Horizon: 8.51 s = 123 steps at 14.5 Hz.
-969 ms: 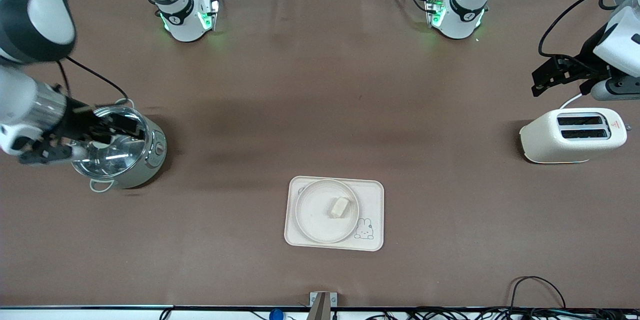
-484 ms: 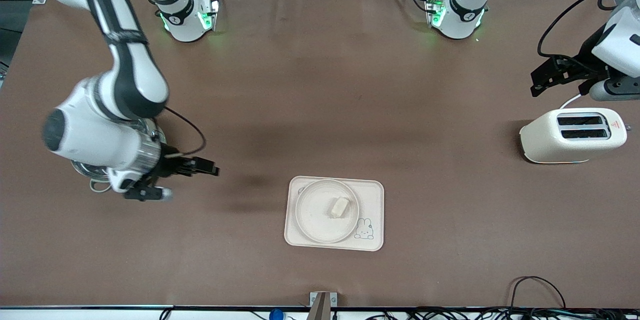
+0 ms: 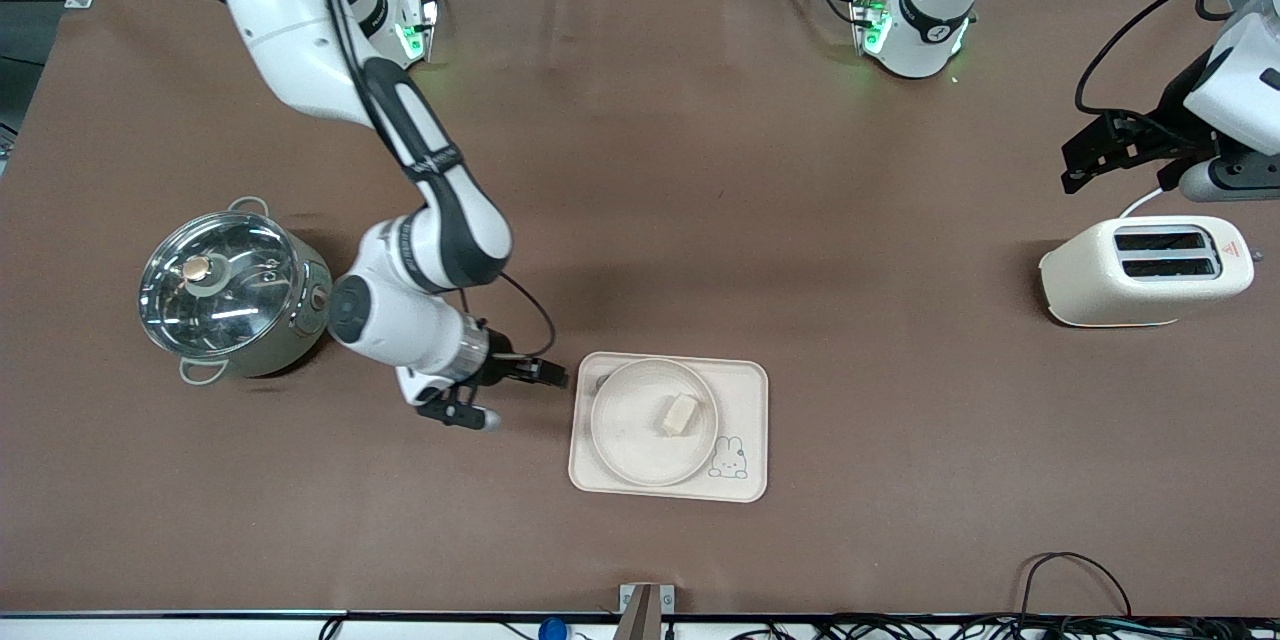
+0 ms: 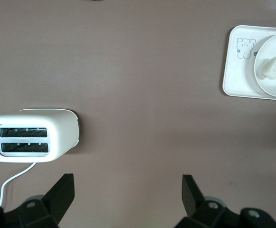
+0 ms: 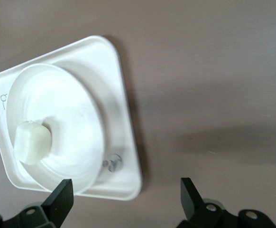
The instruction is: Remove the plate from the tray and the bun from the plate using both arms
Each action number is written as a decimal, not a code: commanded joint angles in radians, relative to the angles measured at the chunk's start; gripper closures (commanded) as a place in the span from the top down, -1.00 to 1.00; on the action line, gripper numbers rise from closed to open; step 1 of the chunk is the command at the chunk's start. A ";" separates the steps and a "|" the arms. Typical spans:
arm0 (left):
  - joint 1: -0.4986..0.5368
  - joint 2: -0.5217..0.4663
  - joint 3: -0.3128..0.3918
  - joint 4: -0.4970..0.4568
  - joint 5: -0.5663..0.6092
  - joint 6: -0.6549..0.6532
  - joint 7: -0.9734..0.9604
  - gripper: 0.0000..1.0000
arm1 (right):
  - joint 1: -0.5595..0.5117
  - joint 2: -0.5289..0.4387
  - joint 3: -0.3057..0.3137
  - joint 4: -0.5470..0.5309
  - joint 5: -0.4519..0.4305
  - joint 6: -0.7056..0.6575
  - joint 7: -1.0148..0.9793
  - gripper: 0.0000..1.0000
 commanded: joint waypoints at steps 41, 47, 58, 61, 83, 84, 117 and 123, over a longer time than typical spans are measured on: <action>-0.014 -0.066 -0.098 -0.110 -0.027 -0.098 -0.090 1.00 | 0.162 -0.245 0.077 -0.500 0.038 0.292 -0.217 -0.99; -0.015 -0.063 -0.289 -0.250 -0.076 0.113 -0.278 1.00 | 0.219 -0.201 0.077 -0.499 0.106 0.394 -0.217 -0.92; -0.178 0.384 -0.372 -0.301 0.069 0.683 -0.650 1.00 | 0.156 -0.208 0.046 -0.485 0.129 0.386 -0.212 1.00; -0.215 0.491 -0.373 -0.299 0.168 0.781 -0.695 1.00 | 0.132 -0.266 -0.012 -0.490 0.129 0.310 -0.209 1.00; -0.022 0.572 -0.494 -0.328 0.458 0.769 -0.685 -0.83 | -0.459 -0.859 -0.032 -0.287 -0.609 -0.718 -0.321 1.00; 0.092 0.568 -0.566 -0.359 0.458 0.767 -0.615 -0.85 | -0.471 -0.866 -0.032 -0.267 -0.619 -0.723 -0.334 1.00; 0.630 0.359 -0.899 0.150 0.311 0.029 -0.060 1.00 | -0.467 -0.870 -0.061 -0.237 -0.612 -0.740 -0.379 1.00; 0.401 0.146 -0.546 0.147 0.154 -0.098 -0.037 1.00 | -0.464 -0.870 -0.061 -0.237 -0.612 -0.734 -0.378 1.00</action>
